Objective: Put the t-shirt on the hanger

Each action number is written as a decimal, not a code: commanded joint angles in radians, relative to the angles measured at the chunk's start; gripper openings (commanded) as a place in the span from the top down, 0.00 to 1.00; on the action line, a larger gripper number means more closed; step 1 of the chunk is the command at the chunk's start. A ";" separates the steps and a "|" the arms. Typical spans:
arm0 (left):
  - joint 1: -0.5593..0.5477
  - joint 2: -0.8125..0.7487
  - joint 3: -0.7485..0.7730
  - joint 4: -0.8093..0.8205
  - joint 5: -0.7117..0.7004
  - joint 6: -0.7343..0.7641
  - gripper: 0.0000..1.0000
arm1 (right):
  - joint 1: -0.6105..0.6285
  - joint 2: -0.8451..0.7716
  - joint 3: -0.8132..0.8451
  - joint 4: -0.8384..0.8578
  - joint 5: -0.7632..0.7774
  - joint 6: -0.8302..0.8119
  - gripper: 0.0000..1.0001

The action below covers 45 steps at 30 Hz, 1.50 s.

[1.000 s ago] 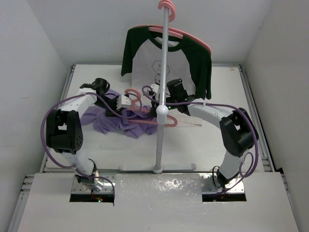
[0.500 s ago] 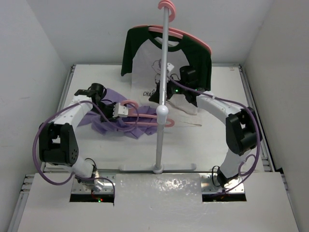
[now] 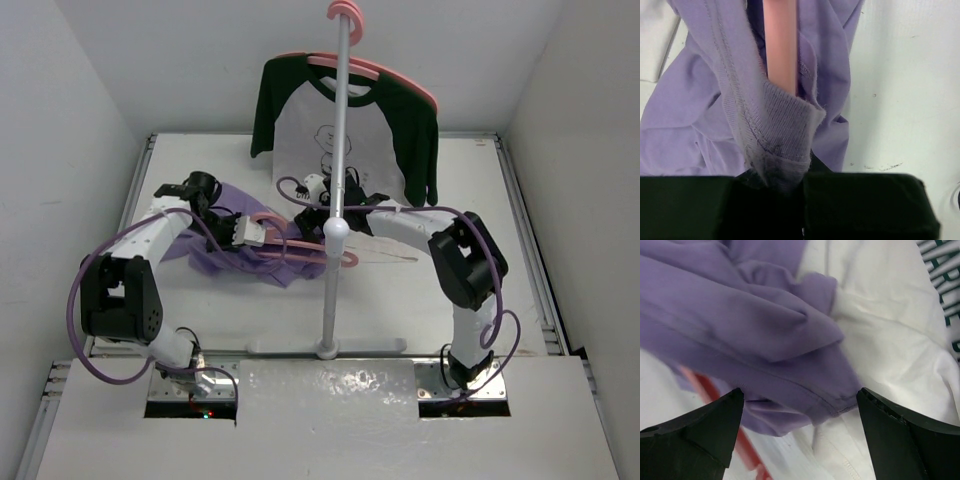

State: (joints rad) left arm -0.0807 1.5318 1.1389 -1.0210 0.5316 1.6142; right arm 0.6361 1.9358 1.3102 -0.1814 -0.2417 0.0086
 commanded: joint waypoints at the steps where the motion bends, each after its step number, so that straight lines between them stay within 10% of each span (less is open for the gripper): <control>1: -0.011 -0.041 0.024 0.004 0.024 0.015 1.00 | -0.007 0.002 -0.002 0.086 0.088 0.059 0.08; 15: -0.013 -0.056 0.019 0.004 0.019 -0.007 1.00 | -0.016 0.089 -0.028 0.335 0.168 0.359 0.22; 21: 0.002 -0.053 0.085 0.012 0.071 -0.089 1.00 | -0.068 0.094 -0.046 0.247 0.205 0.463 0.60; 24: 0.033 -0.056 0.105 -0.013 0.099 -0.091 1.00 | -0.162 0.043 -0.219 0.347 0.124 0.612 1.00; 45: 0.084 -0.076 0.024 0.335 -0.263 -0.371 1.00 | -0.247 -0.403 -0.316 -0.032 0.148 0.157 1.00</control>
State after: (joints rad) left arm -0.0074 1.4773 1.1442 -0.7654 0.4297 1.2831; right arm 0.4122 1.5646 0.9531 -0.0456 -0.1844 0.3344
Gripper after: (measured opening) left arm 0.064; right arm 0.012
